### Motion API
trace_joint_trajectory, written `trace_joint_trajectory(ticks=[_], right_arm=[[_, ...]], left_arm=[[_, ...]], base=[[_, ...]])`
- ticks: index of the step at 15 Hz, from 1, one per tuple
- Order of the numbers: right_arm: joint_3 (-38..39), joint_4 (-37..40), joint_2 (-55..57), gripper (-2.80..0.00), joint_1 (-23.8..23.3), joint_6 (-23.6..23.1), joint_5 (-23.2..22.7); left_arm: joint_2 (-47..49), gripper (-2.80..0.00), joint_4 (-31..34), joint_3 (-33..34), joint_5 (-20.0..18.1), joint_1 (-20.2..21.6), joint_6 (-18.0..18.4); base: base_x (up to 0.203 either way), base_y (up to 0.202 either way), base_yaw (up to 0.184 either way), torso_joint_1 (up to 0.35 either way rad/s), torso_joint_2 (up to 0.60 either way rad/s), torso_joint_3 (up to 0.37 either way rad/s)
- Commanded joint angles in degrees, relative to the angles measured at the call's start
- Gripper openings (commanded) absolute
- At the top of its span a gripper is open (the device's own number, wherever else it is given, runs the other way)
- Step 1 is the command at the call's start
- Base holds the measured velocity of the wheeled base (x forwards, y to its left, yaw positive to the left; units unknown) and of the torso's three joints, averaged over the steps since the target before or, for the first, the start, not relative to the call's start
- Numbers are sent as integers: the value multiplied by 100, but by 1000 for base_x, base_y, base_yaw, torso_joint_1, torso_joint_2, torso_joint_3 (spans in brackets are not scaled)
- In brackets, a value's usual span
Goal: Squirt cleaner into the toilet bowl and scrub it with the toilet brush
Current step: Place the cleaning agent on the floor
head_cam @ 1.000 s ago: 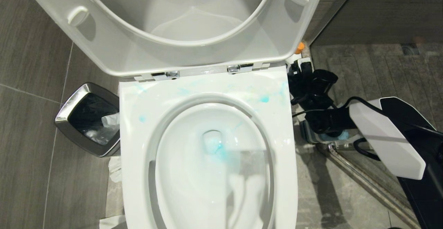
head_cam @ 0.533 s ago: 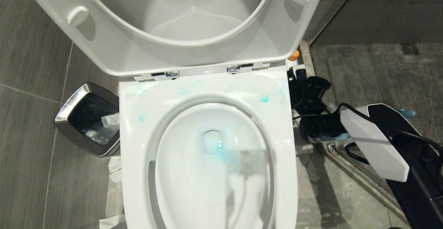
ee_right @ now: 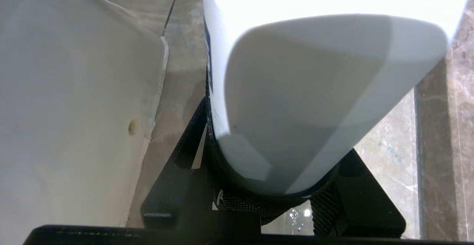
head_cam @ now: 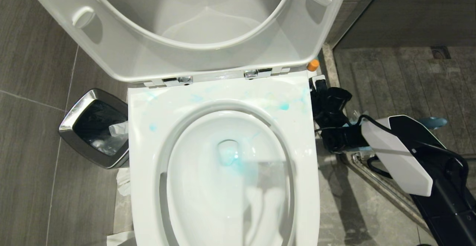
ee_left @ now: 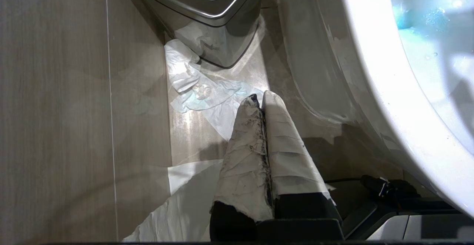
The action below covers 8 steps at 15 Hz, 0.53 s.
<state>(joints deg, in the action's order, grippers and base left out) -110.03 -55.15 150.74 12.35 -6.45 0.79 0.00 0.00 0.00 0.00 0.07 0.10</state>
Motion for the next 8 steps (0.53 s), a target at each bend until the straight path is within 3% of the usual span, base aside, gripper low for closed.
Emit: trace_joint_trajectory(ticks=[1,8], right_arm=[[-9,-31,59,-280,4,-6,9],[-19,-48,104,-280,48,-51,71]], left_arm=[[0,-280,0,4,0,9,-1],[0,-280,0,0,0,1,-1]], base=[[0,0,0,0,0,0],[0,0,0,0,0,0]])
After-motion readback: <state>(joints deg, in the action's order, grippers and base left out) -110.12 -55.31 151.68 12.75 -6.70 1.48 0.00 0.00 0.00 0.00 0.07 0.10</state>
